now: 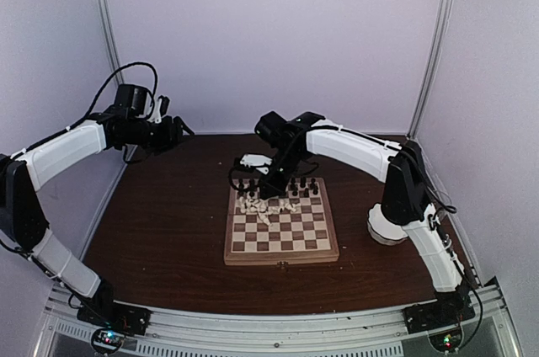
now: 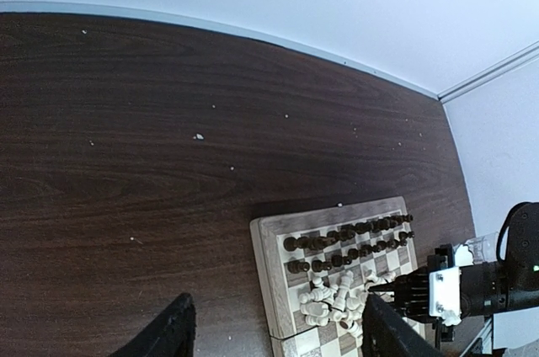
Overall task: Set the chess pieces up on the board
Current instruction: Pick up the king from the chessboard, then place the king on e1.
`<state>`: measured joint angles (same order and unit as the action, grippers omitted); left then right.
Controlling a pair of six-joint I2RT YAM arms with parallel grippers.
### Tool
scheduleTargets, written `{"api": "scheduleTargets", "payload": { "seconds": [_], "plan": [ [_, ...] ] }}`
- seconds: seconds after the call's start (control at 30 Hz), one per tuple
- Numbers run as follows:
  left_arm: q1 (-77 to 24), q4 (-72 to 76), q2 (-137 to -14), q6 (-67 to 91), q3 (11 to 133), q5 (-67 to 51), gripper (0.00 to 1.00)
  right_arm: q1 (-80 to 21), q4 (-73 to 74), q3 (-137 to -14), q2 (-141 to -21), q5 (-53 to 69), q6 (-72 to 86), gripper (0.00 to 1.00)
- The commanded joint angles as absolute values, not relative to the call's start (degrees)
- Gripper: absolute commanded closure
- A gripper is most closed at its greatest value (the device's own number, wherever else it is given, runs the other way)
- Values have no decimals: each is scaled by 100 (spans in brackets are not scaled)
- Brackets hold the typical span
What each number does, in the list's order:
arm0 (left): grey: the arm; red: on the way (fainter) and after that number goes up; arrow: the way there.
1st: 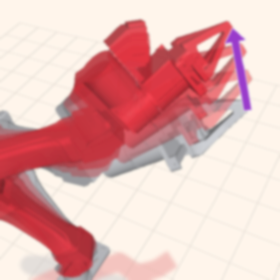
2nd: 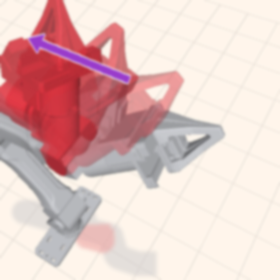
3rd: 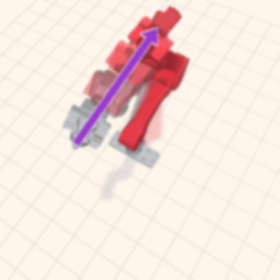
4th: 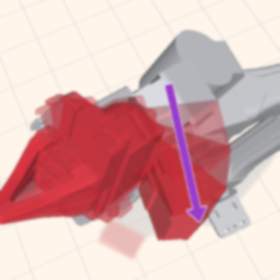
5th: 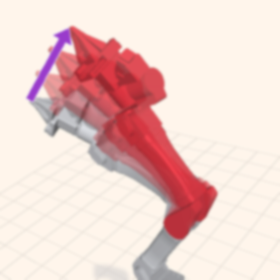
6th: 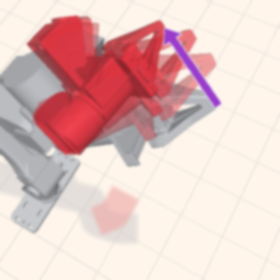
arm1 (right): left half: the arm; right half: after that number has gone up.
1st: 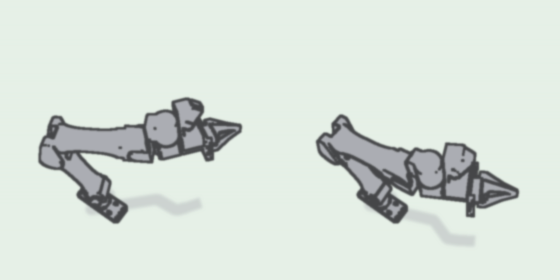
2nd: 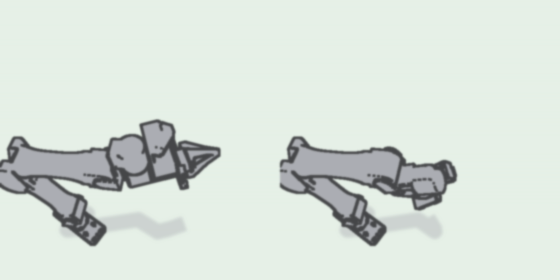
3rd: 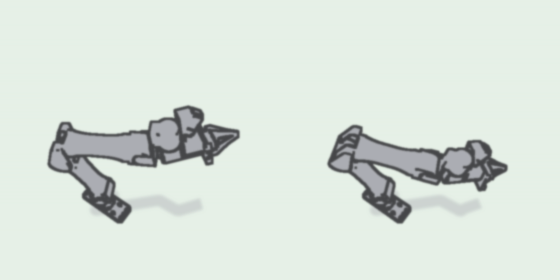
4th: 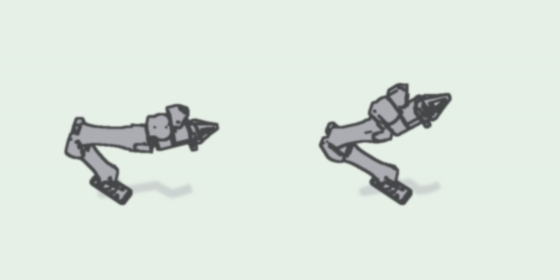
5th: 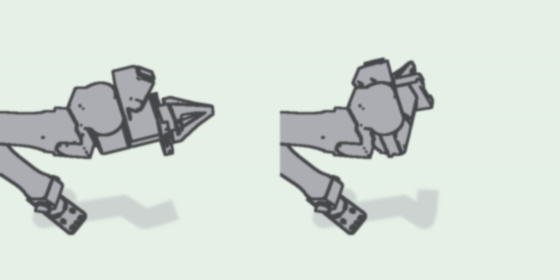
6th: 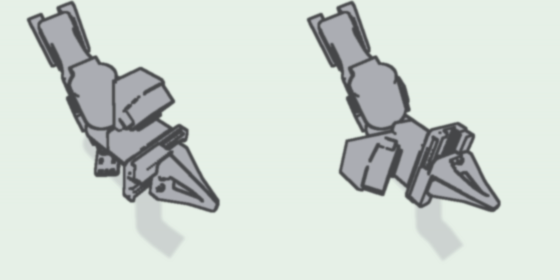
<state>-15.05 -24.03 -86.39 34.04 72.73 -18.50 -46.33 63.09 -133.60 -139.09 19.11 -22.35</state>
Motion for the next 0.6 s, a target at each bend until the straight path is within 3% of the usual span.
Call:
{"api": "scheduleTargets", "payload": {
  "seconds": [0.0, 0.57],
  "plan": [
    [-1468, -2192, -8732, 3421, 7242, -1953, 32, -4665, 6388, -13350, -13413, 1734, -2300, 95],
    [-1468, -2196, -8828, 3419, 7238, -1992, 33, -4663, 6201, -12504, -12486, 1640, -2364, 96]
  ]
}}
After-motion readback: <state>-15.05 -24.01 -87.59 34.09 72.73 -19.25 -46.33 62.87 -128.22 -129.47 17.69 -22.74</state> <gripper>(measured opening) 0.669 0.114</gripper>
